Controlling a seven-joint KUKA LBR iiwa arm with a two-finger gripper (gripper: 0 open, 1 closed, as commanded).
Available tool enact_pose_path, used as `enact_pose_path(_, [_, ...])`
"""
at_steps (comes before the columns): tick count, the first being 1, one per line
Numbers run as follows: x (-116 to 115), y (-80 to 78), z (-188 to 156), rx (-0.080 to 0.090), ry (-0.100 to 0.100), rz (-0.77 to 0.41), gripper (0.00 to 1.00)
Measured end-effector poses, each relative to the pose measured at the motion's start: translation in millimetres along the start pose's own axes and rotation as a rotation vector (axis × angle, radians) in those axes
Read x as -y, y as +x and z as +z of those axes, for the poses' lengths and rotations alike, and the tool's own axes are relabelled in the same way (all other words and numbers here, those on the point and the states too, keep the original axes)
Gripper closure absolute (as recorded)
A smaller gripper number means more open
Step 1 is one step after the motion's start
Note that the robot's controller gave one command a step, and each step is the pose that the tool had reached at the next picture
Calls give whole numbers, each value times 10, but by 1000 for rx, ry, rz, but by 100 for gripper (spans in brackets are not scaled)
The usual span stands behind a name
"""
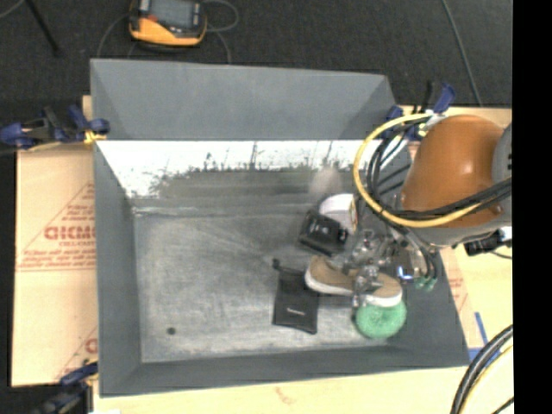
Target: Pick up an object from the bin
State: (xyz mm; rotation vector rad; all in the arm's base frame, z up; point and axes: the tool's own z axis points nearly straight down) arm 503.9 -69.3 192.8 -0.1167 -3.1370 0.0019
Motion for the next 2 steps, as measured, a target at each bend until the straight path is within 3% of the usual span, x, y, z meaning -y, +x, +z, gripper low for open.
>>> enact_pose_path(1, [14, 22, -51, 10, 0, -67, 100])
enact_pose_path(2, [-25, 34, -400, 1, -1, -358, 100])
